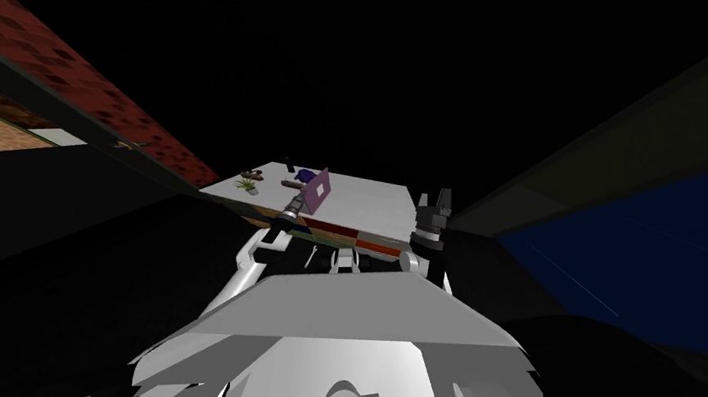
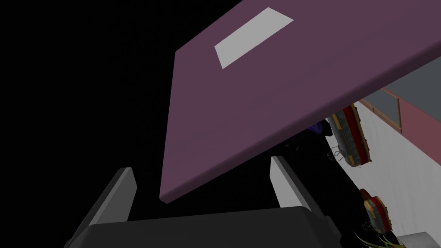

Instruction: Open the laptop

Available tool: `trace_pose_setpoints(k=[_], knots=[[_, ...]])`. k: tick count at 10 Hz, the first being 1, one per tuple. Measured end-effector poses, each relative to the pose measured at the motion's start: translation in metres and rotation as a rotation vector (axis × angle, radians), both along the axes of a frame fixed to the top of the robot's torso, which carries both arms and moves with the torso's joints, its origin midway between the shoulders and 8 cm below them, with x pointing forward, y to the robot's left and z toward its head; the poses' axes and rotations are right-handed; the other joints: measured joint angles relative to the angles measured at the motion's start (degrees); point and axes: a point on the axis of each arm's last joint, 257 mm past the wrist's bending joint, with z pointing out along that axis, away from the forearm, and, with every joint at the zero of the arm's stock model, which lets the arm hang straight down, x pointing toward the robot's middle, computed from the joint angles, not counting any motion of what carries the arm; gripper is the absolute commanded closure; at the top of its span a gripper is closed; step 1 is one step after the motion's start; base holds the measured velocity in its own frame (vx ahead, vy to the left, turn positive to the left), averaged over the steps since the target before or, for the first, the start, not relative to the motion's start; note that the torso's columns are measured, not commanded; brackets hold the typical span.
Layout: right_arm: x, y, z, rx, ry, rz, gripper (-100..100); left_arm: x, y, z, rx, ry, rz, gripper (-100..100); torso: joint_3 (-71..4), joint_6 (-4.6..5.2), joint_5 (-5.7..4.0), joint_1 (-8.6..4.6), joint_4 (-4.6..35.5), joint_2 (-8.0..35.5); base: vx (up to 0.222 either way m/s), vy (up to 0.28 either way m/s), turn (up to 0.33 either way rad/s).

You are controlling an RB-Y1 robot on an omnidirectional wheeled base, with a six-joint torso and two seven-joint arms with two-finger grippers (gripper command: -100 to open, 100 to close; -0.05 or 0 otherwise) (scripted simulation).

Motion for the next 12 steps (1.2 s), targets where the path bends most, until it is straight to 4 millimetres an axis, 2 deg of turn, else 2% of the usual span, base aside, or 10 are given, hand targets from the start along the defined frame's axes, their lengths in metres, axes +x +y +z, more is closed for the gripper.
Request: trace_pose_setpoints(k=[1, 2, 5, 8, 12], knots=[[0.000, 0.000, 0.000, 0.000, 0.000, 0.000, 0, 0.001, 0.001, 0.000, 0.000, 0.003, 0.001, -100, 0.0, -0.02, -0.01, -0.07, 0.0, 0.1, 0.000, 0.000, 0.000], [0.000, 0.000, 0.000, 0.000, 0.000, 0.000, 0, 0.001, 0.001, 0.000, 0.000, 0.003, 0.001, 100, 0.1, 0.00, -0.03, -0.10, 0.0, 0.1, 0.000, 0.000, 0.000], [0.000, 0.000, 0.000, 0.000, 0.000, 0.000, 0, 0.004, 0.000, 0.001, -0.065, 0.016, 0.008, 100, 0.0, 0.14, 0.41, 0.49, -0.1, -0.1, 0.013, 0.111, -0.013], [0.000, 0.000, 0.000, 0.000, 0.000, 0.000, 0, 0.008, -0.007, 0.001, -0.197, 0.040, 0.005, 100, -0.2, 0.01, 0.19, 0.09, -0.3, -0.3, 0.001, 0.111, -0.014], [0.000, 0.000, 0.000, 0.000, 0.000, 0.000, 0, 0.010, -0.014, -0.010, -0.352, 0.097, 0.012, 100, 0.0, 0.03, 0.02, -0.02, 0.0, 0.0, 0.009, 0.088, -0.011]])
